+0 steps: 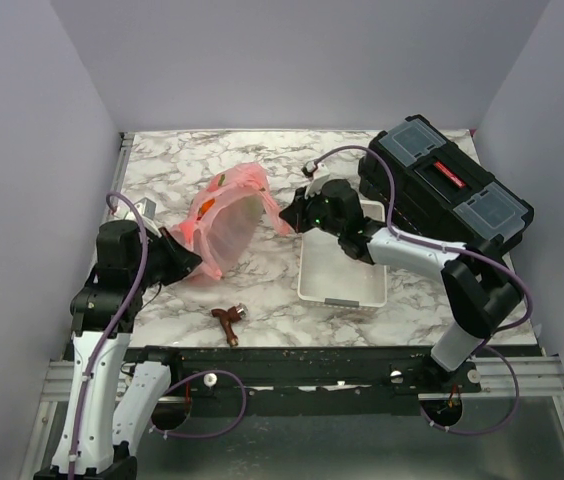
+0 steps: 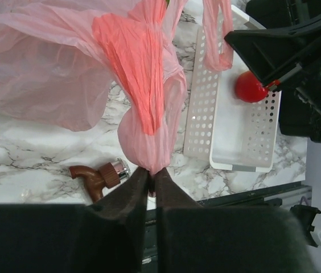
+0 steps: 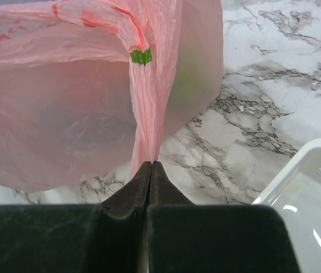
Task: Take the fake fruits out of the plastic bag
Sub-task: Adjust the plastic bag at the center of the board.
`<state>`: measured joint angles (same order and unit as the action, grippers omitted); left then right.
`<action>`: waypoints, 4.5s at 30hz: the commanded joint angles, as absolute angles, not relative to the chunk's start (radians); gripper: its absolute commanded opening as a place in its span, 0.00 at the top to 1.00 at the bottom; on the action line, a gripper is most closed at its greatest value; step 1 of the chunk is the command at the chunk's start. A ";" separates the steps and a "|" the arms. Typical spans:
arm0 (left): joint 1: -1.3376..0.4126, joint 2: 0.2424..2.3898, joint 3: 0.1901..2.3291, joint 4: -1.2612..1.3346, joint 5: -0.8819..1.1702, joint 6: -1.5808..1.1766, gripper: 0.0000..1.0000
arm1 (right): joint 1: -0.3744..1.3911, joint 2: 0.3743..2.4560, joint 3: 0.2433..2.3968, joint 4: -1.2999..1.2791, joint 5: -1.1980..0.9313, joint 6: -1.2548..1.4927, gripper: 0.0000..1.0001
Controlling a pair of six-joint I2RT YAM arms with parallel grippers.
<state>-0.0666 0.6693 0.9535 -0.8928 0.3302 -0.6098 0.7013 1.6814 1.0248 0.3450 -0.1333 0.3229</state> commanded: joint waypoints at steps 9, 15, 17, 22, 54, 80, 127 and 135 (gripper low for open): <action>-0.063 0.619 0.831 -0.800 0.348 -0.623 0.53 | 0.710 1.497 1.096 0.269 -0.160 0.485 0.99; -0.063 0.615 0.803 -0.740 0.380 -0.645 0.41 | 0.710 1.499 1.150 0.224 -0.219 0.529 0.99; -0.064 0.618 0.798 -0.721 0.400 -0.657 0.40 | 0.713 1.499 1.154 0.220 -0.219 0.535 0.99; -0.064 0.622 0.790 -0.686 0.417 -0.664 0.40 | 0.719 1.501 1.172 0.200 -0.207 0.541 0.99; -0.064 0.650 1.190 -0.945 -0.058 -0.582 1.00 | 0.646 2.080 2.179 -0.029 0.431 0.160 0.99; -0.062 0.698 1.187 -0.895 0.228 -0.557 1.00 | 0.638 1.783 1.741 -0.014 0.015 0.300 0.61; -0.071 0.864 1.440 -0.784 0.286 -0.506 1.00 | 0.771 2.484 2.578 0.351 0.245 0.132 0.99; -0.138 0.838 1.231 -0.699 0.528 -0.571 1.00 | 0.687 2.495 2.524 0.349 0.236 0.269 0.99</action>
<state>-0.1066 0.8669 1.3712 -0.7628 0.3454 -0.5293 0.7063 2.4676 2.5309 0.3218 0.2428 0.1925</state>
